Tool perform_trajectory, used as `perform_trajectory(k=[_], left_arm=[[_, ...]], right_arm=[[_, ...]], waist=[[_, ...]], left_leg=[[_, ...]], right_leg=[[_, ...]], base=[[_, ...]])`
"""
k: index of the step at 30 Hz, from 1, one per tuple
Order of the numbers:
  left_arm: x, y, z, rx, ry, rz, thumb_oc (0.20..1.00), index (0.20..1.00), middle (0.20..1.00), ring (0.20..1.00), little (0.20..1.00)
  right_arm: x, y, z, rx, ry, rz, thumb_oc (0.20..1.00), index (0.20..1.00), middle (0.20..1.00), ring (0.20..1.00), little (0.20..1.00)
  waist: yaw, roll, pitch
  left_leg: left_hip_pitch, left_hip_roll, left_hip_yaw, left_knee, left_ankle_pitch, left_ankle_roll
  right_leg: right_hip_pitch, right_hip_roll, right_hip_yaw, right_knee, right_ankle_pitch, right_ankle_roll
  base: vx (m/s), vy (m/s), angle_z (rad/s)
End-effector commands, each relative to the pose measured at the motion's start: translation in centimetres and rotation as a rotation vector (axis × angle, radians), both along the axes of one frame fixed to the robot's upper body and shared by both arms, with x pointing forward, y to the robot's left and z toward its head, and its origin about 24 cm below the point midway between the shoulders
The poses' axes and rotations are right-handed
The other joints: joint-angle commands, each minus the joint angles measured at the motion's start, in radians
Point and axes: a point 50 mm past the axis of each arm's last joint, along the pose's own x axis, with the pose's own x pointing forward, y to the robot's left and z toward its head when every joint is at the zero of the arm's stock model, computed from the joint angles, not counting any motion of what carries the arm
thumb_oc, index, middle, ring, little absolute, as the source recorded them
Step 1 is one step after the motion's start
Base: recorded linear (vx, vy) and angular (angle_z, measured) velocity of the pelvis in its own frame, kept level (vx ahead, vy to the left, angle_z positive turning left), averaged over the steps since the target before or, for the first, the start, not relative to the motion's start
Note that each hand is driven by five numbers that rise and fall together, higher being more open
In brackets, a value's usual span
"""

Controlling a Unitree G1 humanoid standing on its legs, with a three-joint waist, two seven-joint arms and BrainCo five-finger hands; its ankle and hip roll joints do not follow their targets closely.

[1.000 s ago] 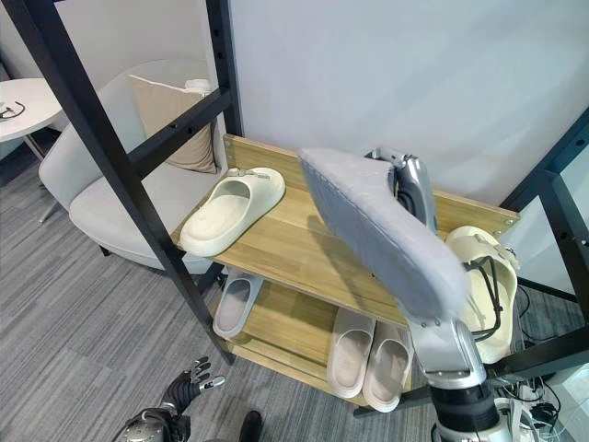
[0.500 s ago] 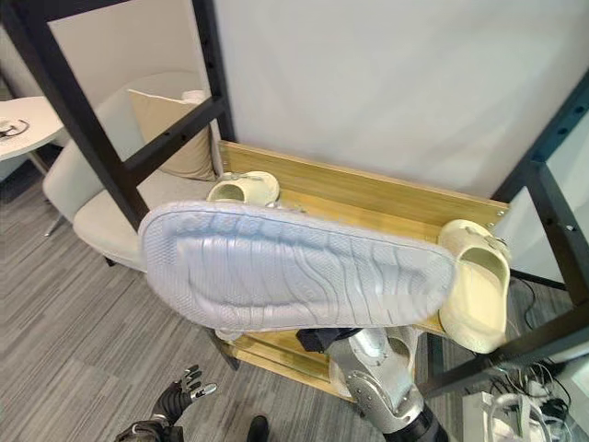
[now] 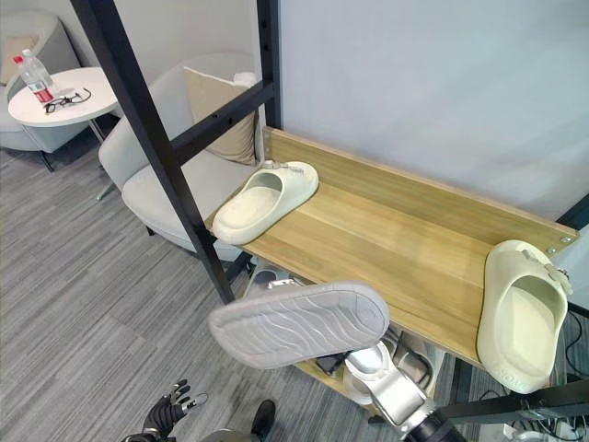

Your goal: Arrange the slippers neatly on the shoe rack.

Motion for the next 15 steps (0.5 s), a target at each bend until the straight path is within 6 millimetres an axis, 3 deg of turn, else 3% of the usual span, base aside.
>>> perform_trajectory(k=[1, 4, 9, 10, 11, 15], left_arm=[[4.3, 0.1, 2.3, 0.054, -0.17, -0.093, 1.0, 1.0, 1.0, 1.0, 1.0], [5.9, -0.3, 3.6, 0.041, -0.258, -0.086, 1.0, 1.0, 1.0, 1.0, 1.0], [8.3, -1.3, 6.4, -0.017, -0.433, -0.074, 1.0, 1.0, 1.0, 1.0, 1.0], [8.9, -1.6, 8.0, -0.052, -0.519, -0.075, 1.0, 1.0, 1.0, 1.0, 1.0], [8.9, -1.7, 8.4, -0.06, -0.538, -0.083, 1.0, 1.0, 1.0, 1.0, 1.0], [9.1, -1.9, 9.3, -0.087, -0.582, -0.094, 1.0, 1.0, 1.0, 1.0, 1.0]], right_arm=[[1.9, 0.6, 3.8, -0.062, -0.344, -0.047, 0.2, 0.2, 0.2, 0.2, 0.2], [3.3, -0.4, 4.4, -0.15, -0.452, -0.119, 0.2, 0.2, 0.2, 0.2, 0.2], [5.9, -2.8, 6.1, -0.272, -0.682, -0.328, 0.2, 0.2, 0.2, 0.2, 0.2], [7.1, -3.3, 7.3, -0.274, -0.763, -0.42, 0.2, 0.2, 0.2, 0.2, 0.2], [7.4, -3.4, 7.7, -0.272, -0.789, -0.444, 0.2, 0.2, 0.2, 0.2, 0.2], [8.3, -4.5, 9.0, -0.298, -0.86, -0.529, 0.2, 0.2, 0.2, 0.2, 0.2]], waist=[[0.027, 0.026, 0.101], [0.031, 0.051, 0.178], [0.044, 0.076, 0.188], [0.058, 0.081, 0.199], [0.06, 0.077, 0.198], [0.074, 0.076, 0.201]], left_leg=[[-0.007, 0.108, 0.023, 0.04, -0.071, -0.036], [-0.143, 0.1, 0.012, 0.139, -0.073, -0.031], [-0.37, 0.074, -0.014, 0.292, -0.08, -0.027], [-0.434, 0.066, -0.009, 0.344, -0.095, -0.025], [-0.436, 0.063, -0.009, 0.357, -0.126, -0.026], [-0.495, 0.054, -0.011, 0.404, -0.144, -0.02]], right_leg=[[-0.138, -0.02, 0.004, 0.172, -0.094, -0.014], [-0.293, -0.046, 0.002, 0.309, -0.112, -0.026], [-0.505, -0.076, 0.007, 0.475, -0.149, -0.029], [-0.58, -0.087, 0.022, 0.544, -0.162, -0.03], [-0.585, -0.087, 0.035, 0.558, -0.191, -0.023], [-0.642, -0.1, 0.037, 0.613, -0.209, -0.023]], base=[[-0.41, -0.04, 0.24], [-0.37, 0.014, 0.19], [-0.19, 0.047, 0.15], [-0.05, 0.048, 0.28], [-0.02, 0.033, 0.03], [-0.01, 0.017, 0.04]])
